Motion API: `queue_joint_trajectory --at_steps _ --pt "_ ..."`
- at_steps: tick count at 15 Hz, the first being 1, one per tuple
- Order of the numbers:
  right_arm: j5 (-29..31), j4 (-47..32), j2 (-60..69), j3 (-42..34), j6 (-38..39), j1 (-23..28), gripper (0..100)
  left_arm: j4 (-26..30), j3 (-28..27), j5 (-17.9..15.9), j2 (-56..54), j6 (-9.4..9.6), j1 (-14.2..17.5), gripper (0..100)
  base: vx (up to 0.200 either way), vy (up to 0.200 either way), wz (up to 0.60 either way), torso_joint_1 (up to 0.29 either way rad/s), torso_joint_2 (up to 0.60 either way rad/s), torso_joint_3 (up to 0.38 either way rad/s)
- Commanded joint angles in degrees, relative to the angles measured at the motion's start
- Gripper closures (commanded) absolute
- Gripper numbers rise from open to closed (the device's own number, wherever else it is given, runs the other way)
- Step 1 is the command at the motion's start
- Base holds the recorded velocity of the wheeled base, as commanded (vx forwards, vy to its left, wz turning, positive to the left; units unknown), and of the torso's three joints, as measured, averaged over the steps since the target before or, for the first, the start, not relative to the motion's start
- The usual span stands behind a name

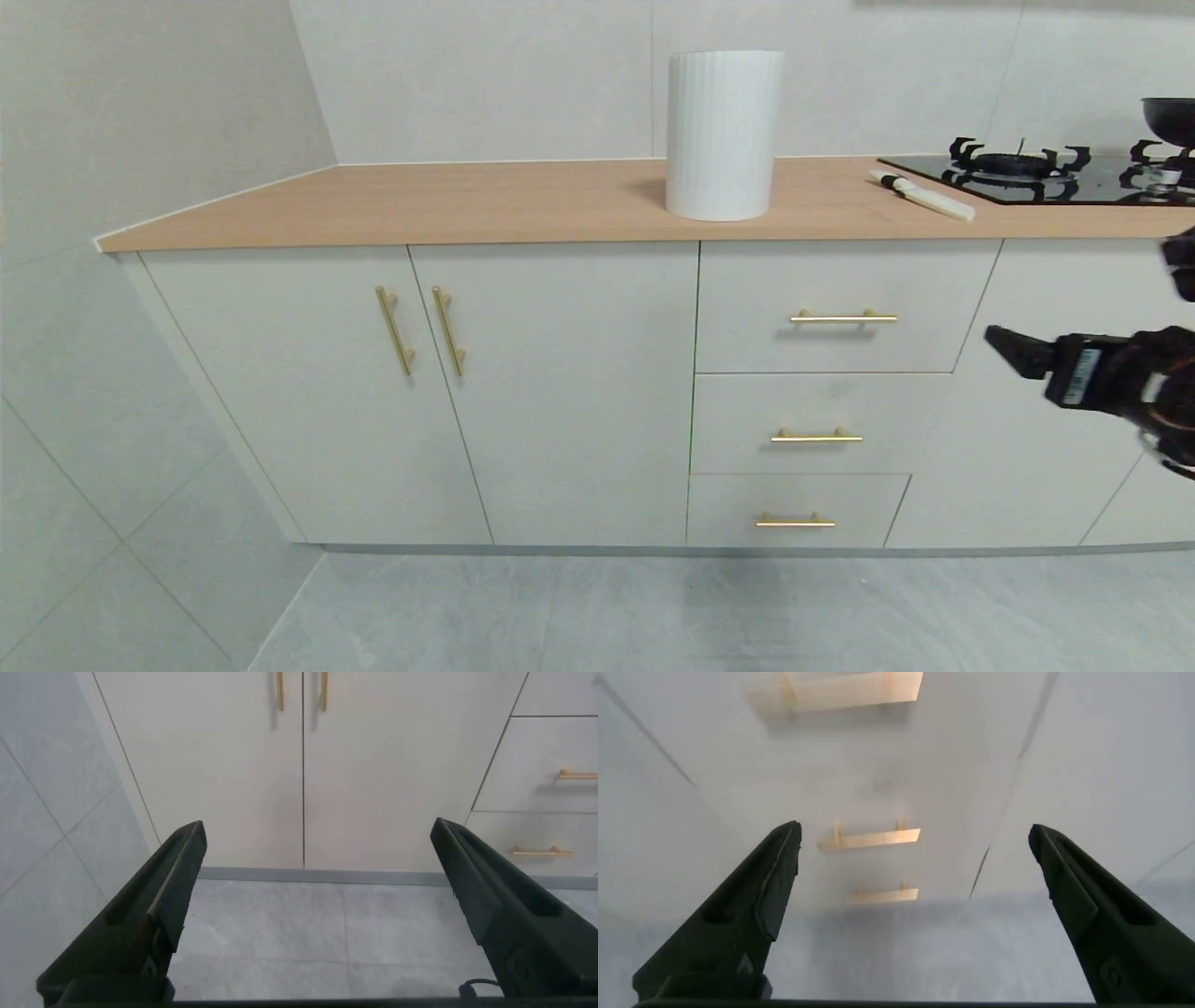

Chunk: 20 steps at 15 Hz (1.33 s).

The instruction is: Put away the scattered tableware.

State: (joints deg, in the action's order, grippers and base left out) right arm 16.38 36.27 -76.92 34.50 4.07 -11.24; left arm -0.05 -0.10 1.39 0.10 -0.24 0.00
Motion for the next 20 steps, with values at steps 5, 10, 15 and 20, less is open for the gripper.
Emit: queue_joint_trajectory --at_steps 5,10,15,20 --pt "1.63 -32.75 55.04 -2.51 -9.52 8.25 0 -0.04 0.01 0.02 -0.01 -0.02 0.0 0 0.0 0.0 0.0 0.0 0.0 0.0" --pt "0.4 -44.88 72.18 -1.1 -10.93 10.62 0 -0.04 0.01 0.02 -0.01 -0.02 0.0 0 0.0 0.0 0.0 0.0 0.0 0.0" --pt "-4.78 -49.1 76.92 -5.58 -9.78 11.33 0 0.05 0.01 0.02 -0.01 -0.02 0.0 0 0.0 0.0 0.0 0.0 0.0 0.0" --pt "-10.14 -41.54 76.92 -28.7 -4.69 11.33 0 -0.04 0.01 0.02 -0.01 -0.02 0.0 0 0.0 0.0 0.0 0.0 0.0 0.0"
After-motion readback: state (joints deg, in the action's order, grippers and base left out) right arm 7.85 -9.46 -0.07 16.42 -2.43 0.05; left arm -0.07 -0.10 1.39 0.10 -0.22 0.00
